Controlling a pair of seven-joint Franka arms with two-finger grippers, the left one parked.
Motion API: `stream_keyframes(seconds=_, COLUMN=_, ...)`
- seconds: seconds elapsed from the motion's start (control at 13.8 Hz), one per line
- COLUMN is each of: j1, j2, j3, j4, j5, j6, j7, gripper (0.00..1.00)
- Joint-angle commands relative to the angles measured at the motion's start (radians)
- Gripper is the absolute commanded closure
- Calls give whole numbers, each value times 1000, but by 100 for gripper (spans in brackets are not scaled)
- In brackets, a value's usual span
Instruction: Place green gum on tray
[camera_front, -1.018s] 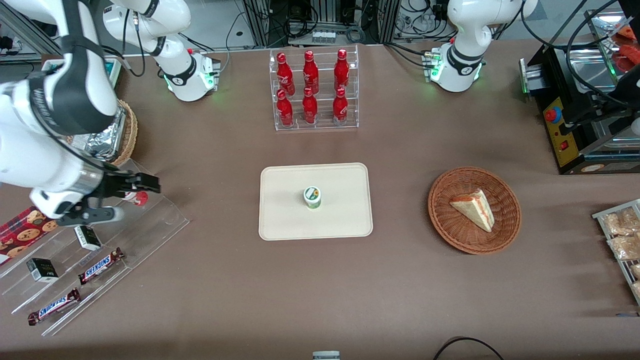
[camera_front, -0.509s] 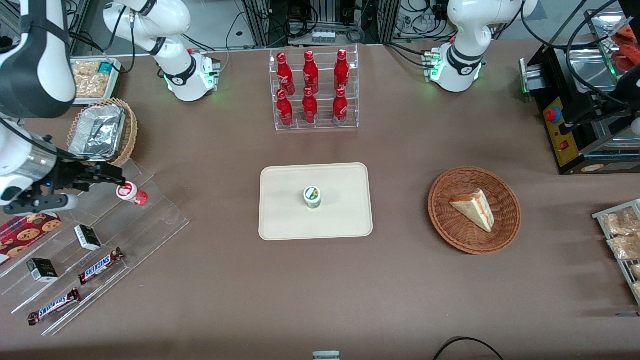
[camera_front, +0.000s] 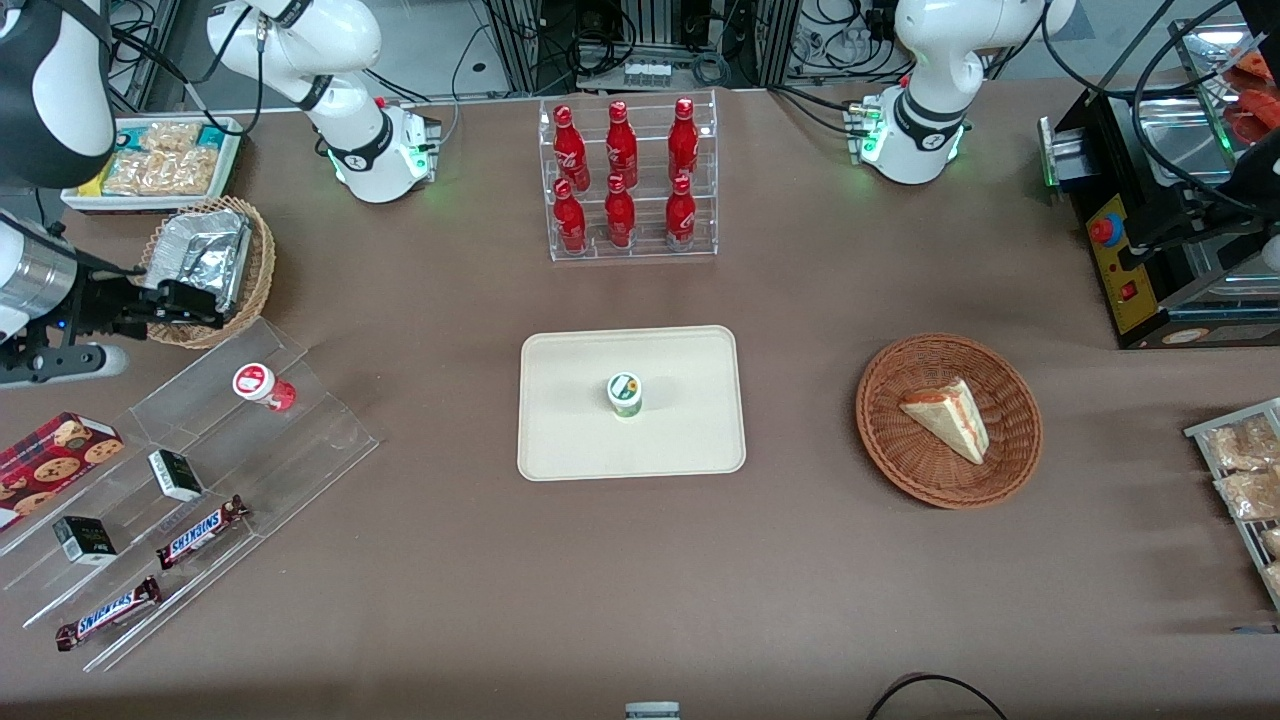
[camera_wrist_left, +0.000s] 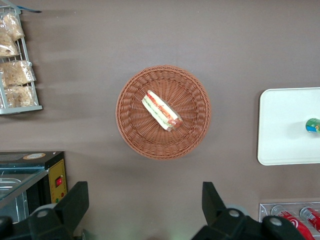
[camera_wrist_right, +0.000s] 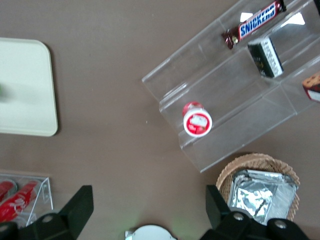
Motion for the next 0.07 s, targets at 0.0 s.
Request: stream_keyframes(seconds=0.0, j1=-15, j2=-17, j3=16, j4=10, j5=-39, j6=-40, j7=-2, gripper=0)
